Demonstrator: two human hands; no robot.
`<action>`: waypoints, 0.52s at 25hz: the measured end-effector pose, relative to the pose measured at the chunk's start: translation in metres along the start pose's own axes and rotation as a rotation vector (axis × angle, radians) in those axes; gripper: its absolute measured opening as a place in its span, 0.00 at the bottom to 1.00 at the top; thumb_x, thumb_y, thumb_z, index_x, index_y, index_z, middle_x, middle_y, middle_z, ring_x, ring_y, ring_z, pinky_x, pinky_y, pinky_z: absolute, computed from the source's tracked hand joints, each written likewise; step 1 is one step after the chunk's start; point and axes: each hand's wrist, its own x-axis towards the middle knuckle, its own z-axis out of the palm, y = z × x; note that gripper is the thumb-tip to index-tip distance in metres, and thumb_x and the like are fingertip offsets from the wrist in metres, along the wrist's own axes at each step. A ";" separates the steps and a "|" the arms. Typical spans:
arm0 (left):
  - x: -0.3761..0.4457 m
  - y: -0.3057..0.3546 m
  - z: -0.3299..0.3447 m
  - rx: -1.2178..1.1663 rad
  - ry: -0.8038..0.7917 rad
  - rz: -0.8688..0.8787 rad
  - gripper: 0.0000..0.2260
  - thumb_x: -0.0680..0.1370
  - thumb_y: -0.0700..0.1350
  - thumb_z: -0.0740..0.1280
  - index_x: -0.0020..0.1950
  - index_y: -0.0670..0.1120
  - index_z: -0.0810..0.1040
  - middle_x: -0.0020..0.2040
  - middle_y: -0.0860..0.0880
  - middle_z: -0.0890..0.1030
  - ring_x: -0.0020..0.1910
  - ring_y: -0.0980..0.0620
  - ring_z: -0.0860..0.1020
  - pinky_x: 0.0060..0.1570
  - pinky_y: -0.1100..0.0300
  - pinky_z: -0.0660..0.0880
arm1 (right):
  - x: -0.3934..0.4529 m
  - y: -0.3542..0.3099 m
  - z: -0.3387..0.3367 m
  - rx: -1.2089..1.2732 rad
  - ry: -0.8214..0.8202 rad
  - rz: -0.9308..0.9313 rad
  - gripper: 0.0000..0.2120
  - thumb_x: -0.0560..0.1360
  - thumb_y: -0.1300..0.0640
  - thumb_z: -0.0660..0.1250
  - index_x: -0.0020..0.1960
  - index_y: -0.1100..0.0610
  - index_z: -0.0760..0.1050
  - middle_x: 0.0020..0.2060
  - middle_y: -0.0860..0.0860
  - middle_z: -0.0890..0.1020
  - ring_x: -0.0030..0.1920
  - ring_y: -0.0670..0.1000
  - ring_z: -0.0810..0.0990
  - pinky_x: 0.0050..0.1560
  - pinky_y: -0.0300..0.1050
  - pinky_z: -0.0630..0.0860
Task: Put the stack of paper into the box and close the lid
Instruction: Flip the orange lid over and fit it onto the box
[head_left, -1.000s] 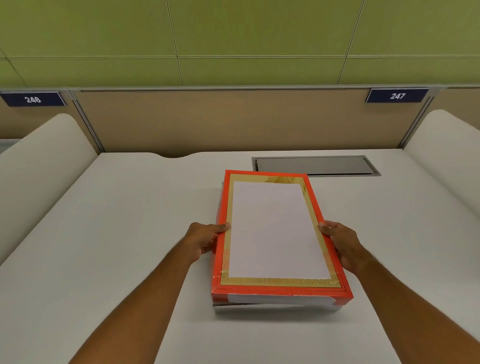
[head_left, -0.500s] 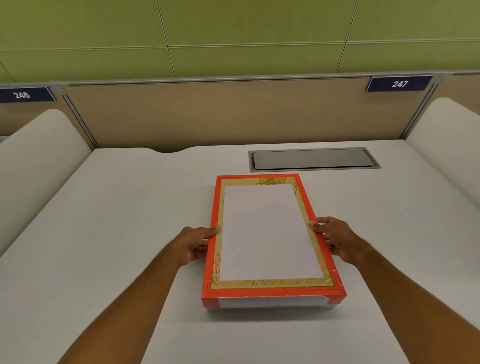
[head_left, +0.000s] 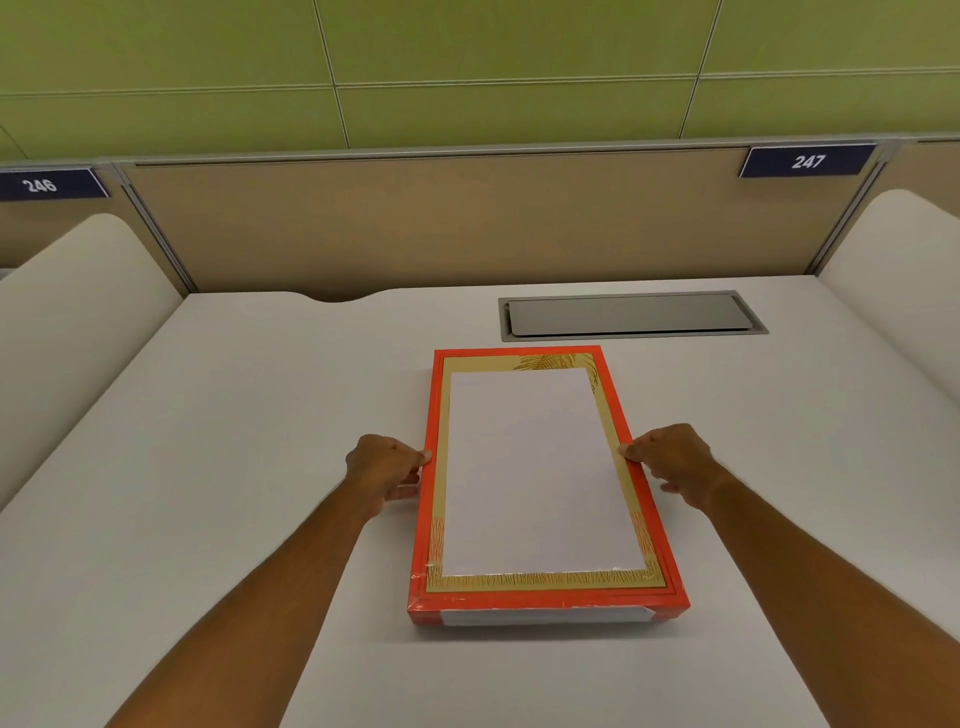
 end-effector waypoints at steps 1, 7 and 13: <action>0.002 0.002 0.001 -0.012 0.036 0.020 0.08 0.71 0.40 0.75 0.46 0.37 0.81 0.44 0.41 0.85 0.39 0.45 0.85 0.39 0.51 0.84 | 0.002 -0.002 0.001 0.014 0.056 -0.022 0.12 0.75 0.55 0.71 0.51 0.63 0.79 0.50 0.58 0.83 0.48 0.61 0.83 0.51 0.57 0.81; 0.011 0.012 0.004 -0.015 0.054 -0.048 0.08 0.71 0.35 0.75 0.48 0.35 0.81 0.46 0.38 0.84 0.38 0.45 0.85 0.45 0.49 0.83 | 0.011 -0.004 0.003 0.072 0.101 0.048 0.08 0.72 0.58 0.74 0.42 0.62 0.78 0.47 0.59 0.84 0.43 0.60 0.86 0.53 0.57 0.83; 0.016 0.016 0.007 0.008 0.064 -0.067 0.06 0.71 0.35 0.74 0.45 0.36 0.80 0.46 0.38 0.84 0.38 0.44 0.85 0.46 0.50 0.83 | 0.015 -0.005 0.003 0.031 0.095 0.057 0.09 0.73 0.58 0.74 0.47 0.63 0.79 0.48 0.59 0.84 0.43 0.60 0.85 0.52 0.55 0.83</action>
